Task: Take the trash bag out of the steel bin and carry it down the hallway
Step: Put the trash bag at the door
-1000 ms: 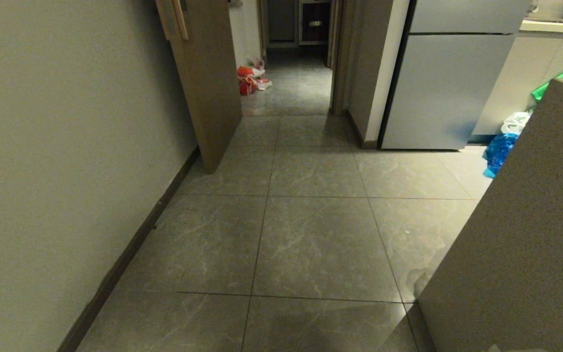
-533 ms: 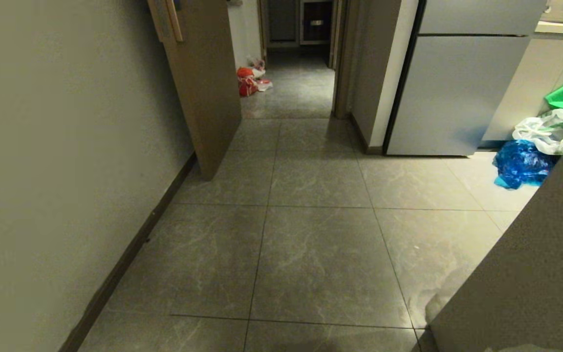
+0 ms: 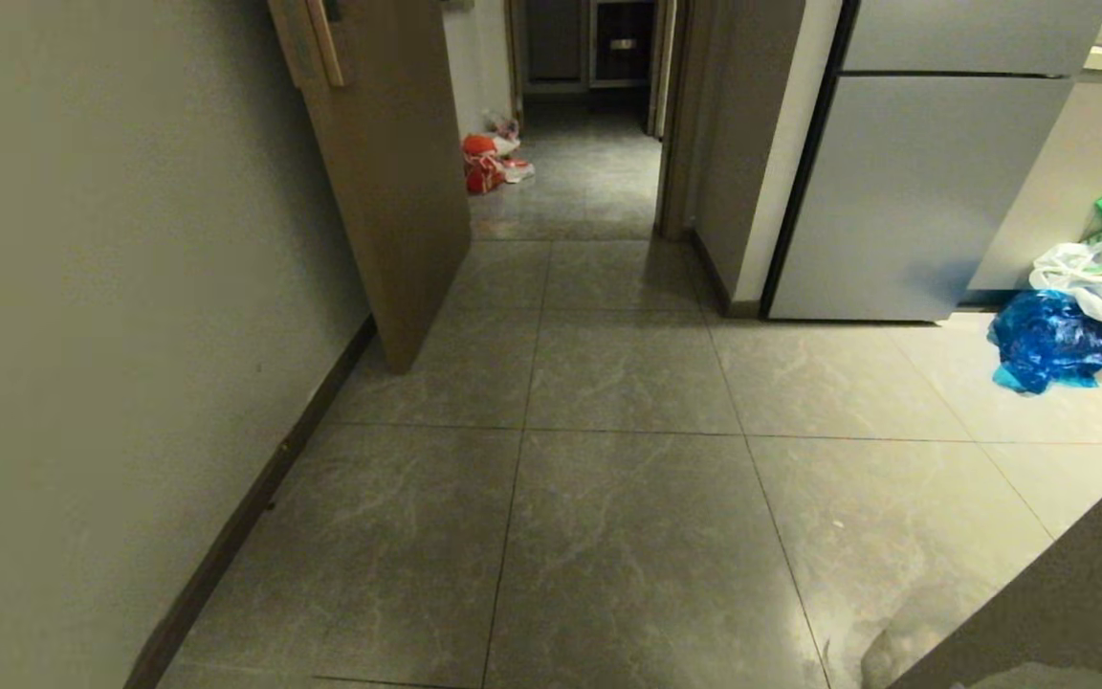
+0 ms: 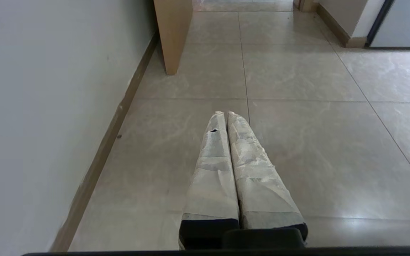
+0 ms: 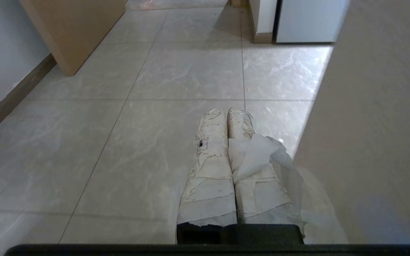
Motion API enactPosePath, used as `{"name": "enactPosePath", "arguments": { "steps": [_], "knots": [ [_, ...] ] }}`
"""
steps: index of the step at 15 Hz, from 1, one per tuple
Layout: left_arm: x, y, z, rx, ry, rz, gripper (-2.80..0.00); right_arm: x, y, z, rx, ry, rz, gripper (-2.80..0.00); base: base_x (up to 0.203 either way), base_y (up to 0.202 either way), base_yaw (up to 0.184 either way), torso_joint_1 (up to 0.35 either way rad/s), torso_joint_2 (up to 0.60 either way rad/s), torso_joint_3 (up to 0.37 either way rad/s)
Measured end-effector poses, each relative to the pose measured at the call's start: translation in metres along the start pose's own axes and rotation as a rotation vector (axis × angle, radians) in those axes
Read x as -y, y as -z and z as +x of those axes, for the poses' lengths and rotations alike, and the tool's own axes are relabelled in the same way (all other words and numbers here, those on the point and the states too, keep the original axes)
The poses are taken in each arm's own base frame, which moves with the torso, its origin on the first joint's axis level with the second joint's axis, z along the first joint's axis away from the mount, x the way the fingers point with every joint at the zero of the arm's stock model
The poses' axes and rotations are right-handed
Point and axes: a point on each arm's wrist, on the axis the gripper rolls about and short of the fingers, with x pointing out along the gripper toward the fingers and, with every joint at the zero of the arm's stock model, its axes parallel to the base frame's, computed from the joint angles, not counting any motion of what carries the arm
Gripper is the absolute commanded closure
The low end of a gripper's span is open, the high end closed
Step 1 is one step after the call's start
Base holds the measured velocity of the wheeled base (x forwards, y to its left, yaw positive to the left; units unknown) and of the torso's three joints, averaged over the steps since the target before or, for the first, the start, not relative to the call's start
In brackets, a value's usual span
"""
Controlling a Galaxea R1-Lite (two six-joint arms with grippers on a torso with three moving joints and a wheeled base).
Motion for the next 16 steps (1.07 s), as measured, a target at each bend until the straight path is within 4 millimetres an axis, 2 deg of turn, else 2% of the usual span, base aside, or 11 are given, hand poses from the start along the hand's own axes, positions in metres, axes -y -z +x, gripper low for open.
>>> {"name": "enactPosePath", "arguments": {
  "steps": [16],
  "knots": [
    [0.0000, -0.0001, 0.0000, 0.001, 0.000, -0.001, 0.00, 0.0000, 0.0000, 0.0000, 0.000, 0.000, 0.000, 0.00, 0.189, 0.000, 0.000, 0.002, 0.00, 0.002]
  ]
}}
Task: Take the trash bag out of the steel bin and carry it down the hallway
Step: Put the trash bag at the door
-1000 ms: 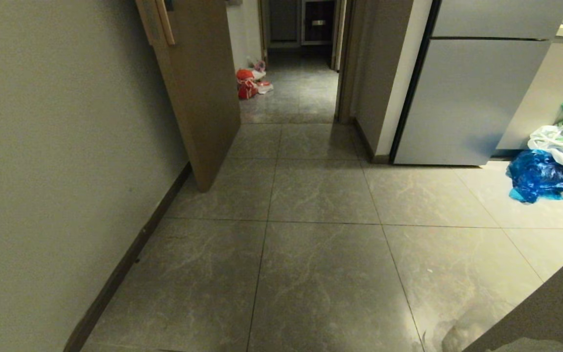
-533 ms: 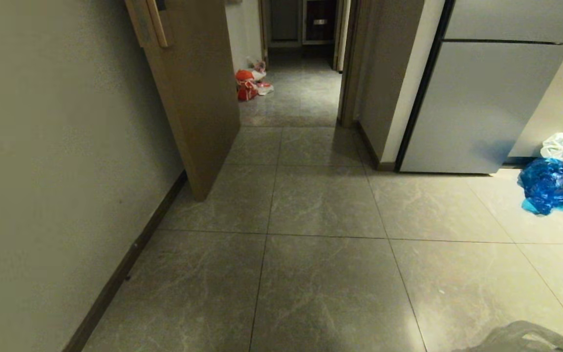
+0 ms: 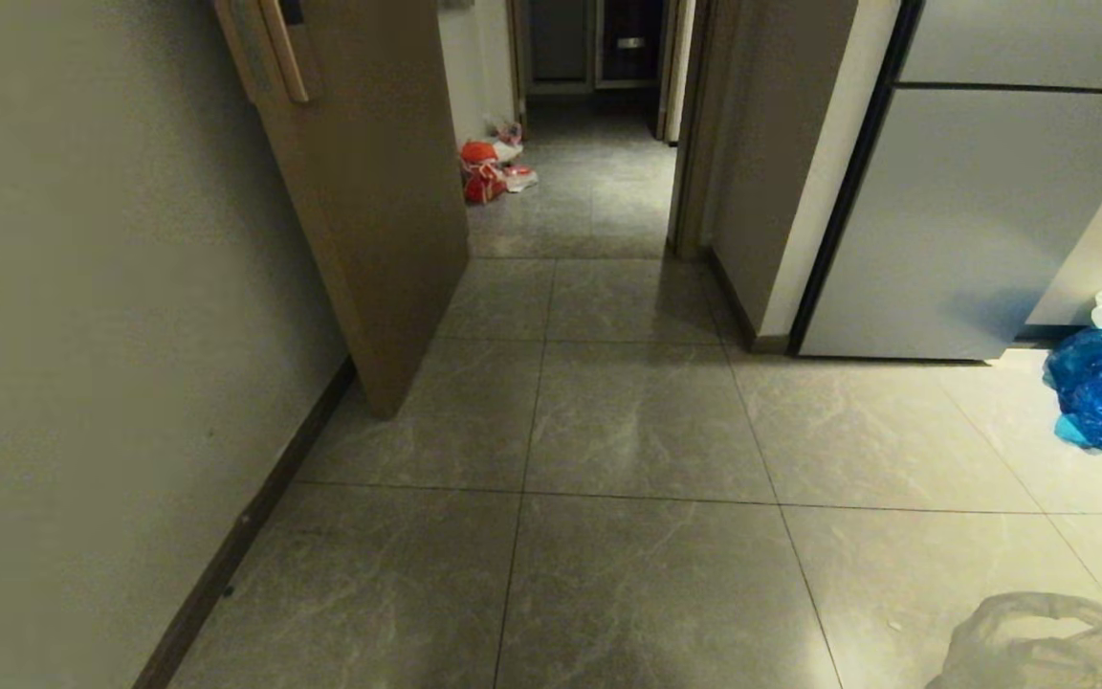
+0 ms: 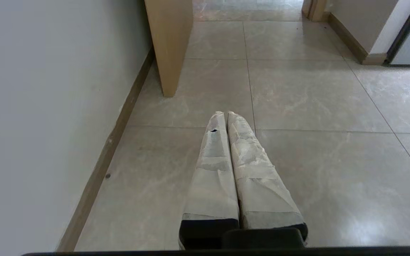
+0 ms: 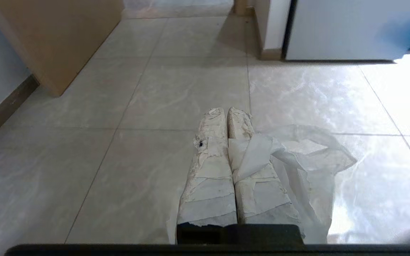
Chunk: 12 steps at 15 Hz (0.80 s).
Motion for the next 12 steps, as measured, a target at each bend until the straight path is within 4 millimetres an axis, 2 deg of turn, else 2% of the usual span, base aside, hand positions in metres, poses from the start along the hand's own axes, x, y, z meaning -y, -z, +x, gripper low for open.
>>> {"name": "enactPosePath", "arguments": {
  "steps": [12],
  "knots": [
    [0.0000, 0.0000, 0.0000, 0.000, 0.000, -0.002, 0.00, 0.0000, 0.0000, 0.0000, 0.000, 0.000, 0.000, 0.00, 0.193, 0.000, 0.001, 0.003, 0.00, 0.002]
  ]
}}
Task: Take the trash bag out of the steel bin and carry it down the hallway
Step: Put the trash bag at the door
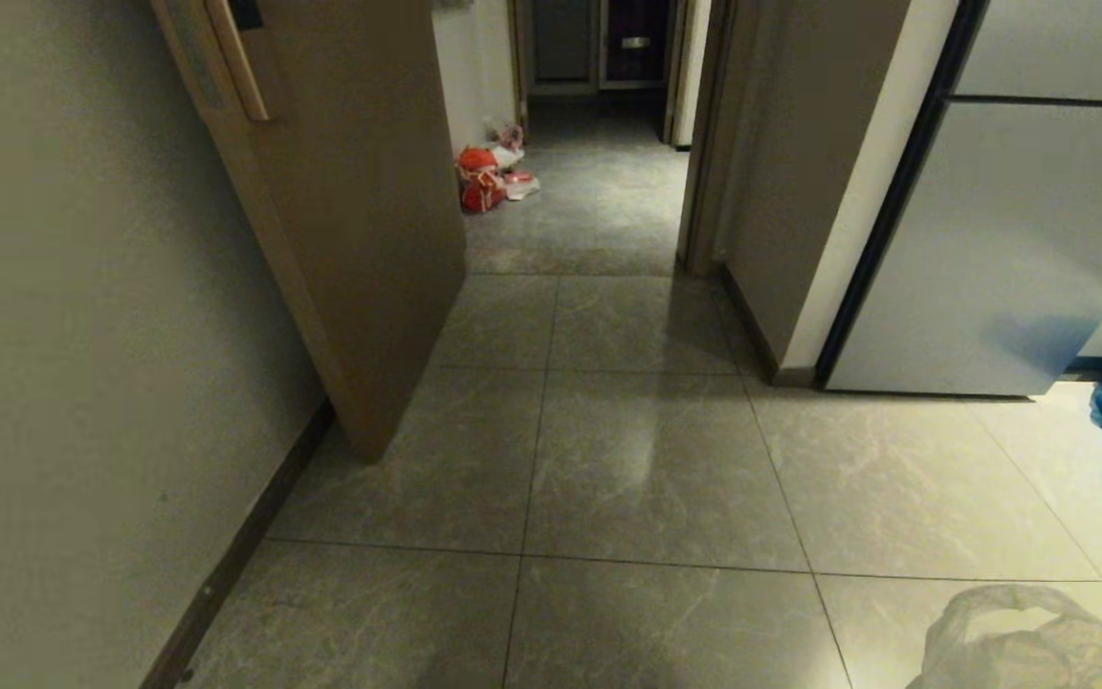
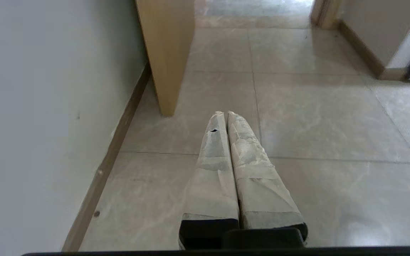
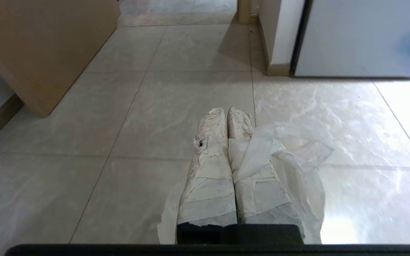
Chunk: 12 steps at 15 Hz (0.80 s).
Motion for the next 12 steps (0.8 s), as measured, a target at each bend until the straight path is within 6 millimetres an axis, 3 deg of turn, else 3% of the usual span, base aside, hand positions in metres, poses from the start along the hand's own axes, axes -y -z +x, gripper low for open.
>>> {"name": "enactPosePath", "arguments": {
  "steps": [12],
  "knots": [
    [0.0000, -0.0001, 0.0000, 0.001, 0.000, 0.000, 0.00, 0.0000, 0.0001, 0.0000, -0.001, 0.000, 0.000, 0.00, 0.192, 0.000, 0.001, 0.002, 0.00, 0.002]
  ]
}}
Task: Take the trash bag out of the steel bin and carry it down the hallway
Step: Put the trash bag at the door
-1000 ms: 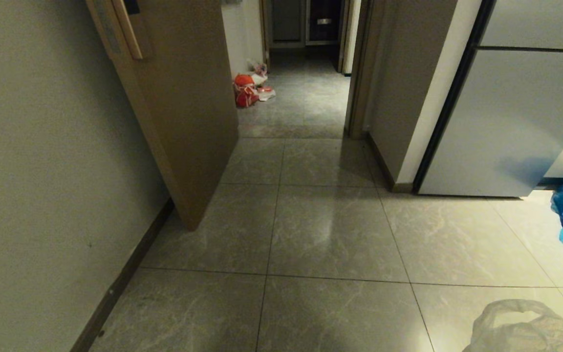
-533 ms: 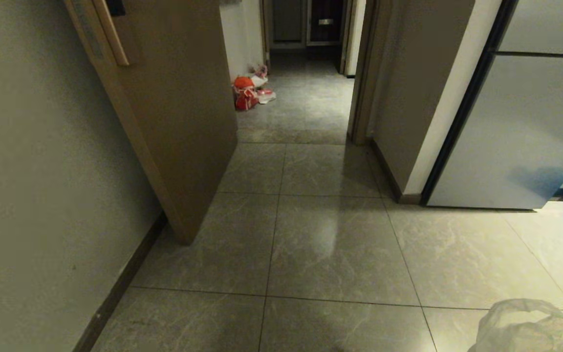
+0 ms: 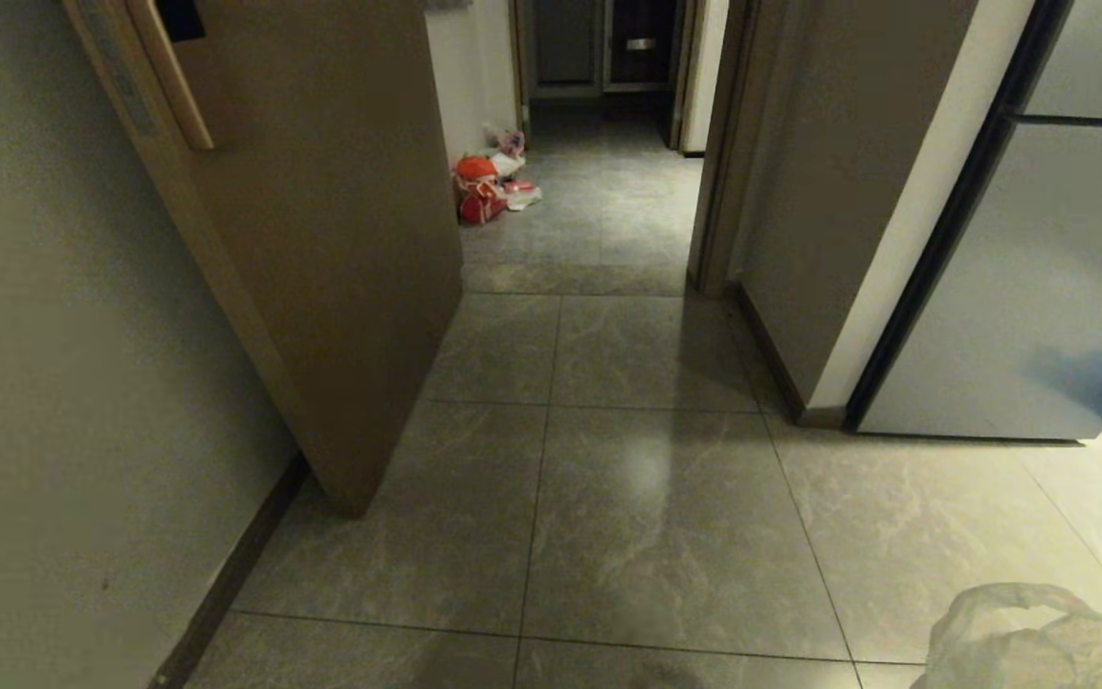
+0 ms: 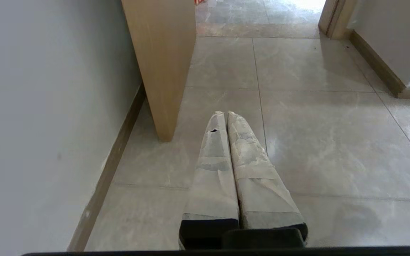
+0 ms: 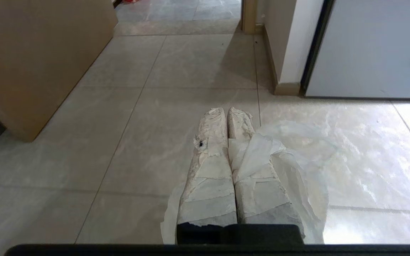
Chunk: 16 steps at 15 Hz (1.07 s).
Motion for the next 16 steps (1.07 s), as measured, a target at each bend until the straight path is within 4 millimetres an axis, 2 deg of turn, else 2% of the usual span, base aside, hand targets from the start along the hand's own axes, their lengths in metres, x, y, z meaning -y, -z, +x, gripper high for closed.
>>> {"name": "enactPosePath", "arguments": {
  "steps": [16],
  "knots": [
    [0.0000, 0.0001, 0.0000, -0.001, 0.000, 0.000, 0.00, 0.0000, 0.0000, 0.0000, 0.000, 0.000, 0.000, 0.00, 0.193, 0.000, 0.001, 0.004, 0.00, 0.002]
  ]
}}
